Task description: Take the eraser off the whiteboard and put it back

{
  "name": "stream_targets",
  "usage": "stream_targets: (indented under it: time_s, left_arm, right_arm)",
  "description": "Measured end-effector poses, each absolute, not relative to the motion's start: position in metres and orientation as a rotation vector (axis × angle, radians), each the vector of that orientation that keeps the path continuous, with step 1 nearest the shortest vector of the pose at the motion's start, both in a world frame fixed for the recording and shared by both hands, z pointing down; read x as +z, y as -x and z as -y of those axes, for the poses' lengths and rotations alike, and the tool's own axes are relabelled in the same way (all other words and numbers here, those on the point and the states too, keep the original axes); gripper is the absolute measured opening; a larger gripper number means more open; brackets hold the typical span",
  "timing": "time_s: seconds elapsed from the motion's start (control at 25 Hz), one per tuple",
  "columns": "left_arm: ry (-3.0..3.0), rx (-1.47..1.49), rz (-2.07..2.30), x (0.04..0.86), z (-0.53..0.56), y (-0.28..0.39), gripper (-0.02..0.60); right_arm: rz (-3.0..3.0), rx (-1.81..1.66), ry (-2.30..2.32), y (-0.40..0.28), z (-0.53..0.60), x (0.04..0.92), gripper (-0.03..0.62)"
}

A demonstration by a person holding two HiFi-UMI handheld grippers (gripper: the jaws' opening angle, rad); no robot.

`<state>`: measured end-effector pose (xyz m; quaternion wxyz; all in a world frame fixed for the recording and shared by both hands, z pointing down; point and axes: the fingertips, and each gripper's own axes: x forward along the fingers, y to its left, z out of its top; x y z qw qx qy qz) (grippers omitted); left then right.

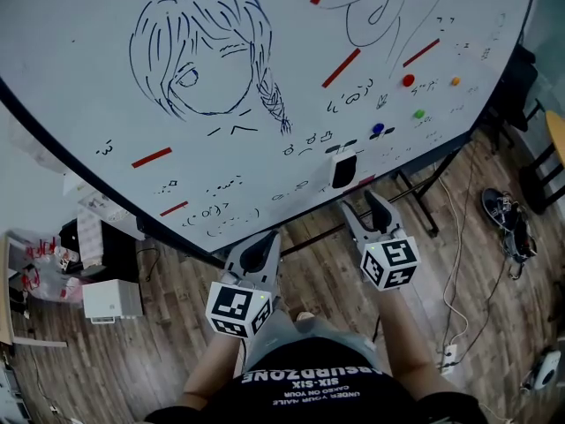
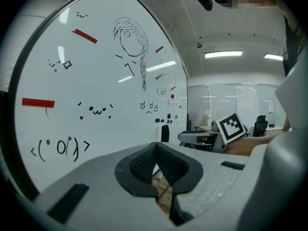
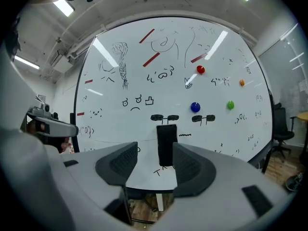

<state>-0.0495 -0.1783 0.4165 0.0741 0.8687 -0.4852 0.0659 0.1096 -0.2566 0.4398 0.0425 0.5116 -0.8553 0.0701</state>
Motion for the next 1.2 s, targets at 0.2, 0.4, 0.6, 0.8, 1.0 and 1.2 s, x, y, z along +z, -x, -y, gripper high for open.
stream_targets:
  time_s: [0.2,0.4,0.6,0.8,1.0,1.2]
  left_arm:
    - [-2.627,0.194,1.421,0.416,0.176,0.042,0.006]
    - [-2.65,0.191,1.383,0.412,0.172,0.034,0.006]
    - [-2.667,0.192,1.352,0.411,0.168,0.031,0.006]
    - [-2.688,0.193,1.303,0.409,0.16,0.026,0.006]
    - [-2.715,0.196,1.24,0.409,0.149,0.018,0.006]
    - [-2.753,0.215,1.17,0.409,0.136,0.011,0.006]
  right_arm:
    - [2.651,0.238,-1.538,-0.105,0.233,0.433,0.182]
    - [2.66,0.231,-1.554,-0.104,0.212,0.426,0.087]
    - [2.654,0.241,-1.57,-0.101,0.193,0.426,0.034]
    - [2.654,0.274,-1.571,-0.096,0.174,0.429,0.015]
    - [2.649,0.3,-1.581,-0.091,0.155,0.43,0.0]
    - [2.632,0.314,-1.608,-0.085,0.137,0.429,-0.002]
